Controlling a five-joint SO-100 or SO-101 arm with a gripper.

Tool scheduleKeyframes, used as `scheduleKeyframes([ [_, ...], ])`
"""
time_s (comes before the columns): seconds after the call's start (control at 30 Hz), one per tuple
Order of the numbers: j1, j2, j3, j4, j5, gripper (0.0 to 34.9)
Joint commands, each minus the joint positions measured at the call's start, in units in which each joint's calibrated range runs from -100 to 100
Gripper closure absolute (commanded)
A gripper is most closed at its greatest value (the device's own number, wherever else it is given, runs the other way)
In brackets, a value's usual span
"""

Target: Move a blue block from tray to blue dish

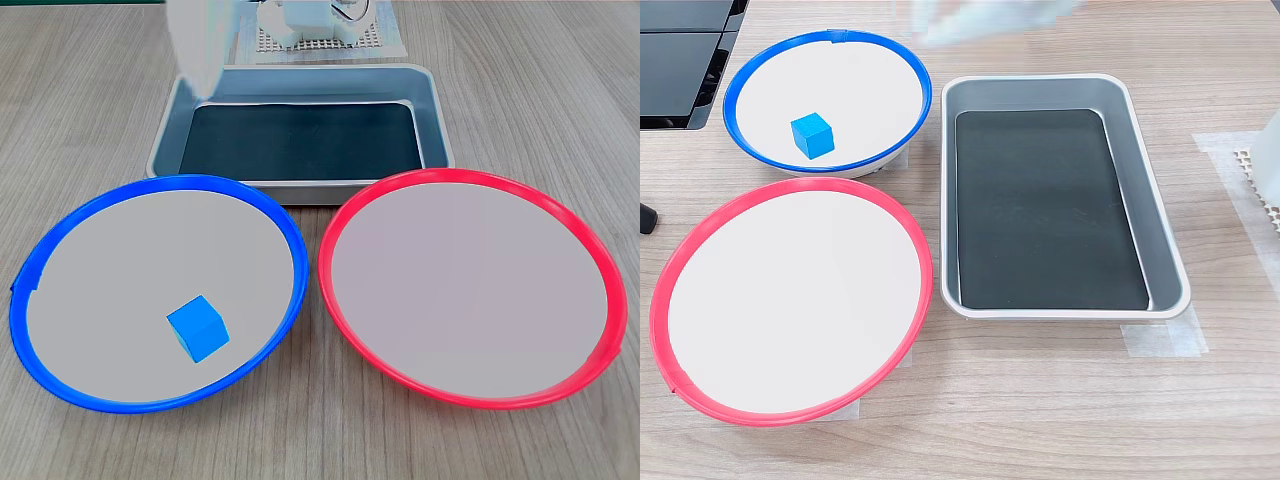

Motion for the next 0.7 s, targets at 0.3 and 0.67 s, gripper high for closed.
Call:
scheduleKeyframes([
  [0.3, -3.7, -58.9, 41.1, 20.5, -1.7, 34.9],
  [0.67, -5.2, -62.0, 43.2, 21.8, -2.2, 34.7],
])
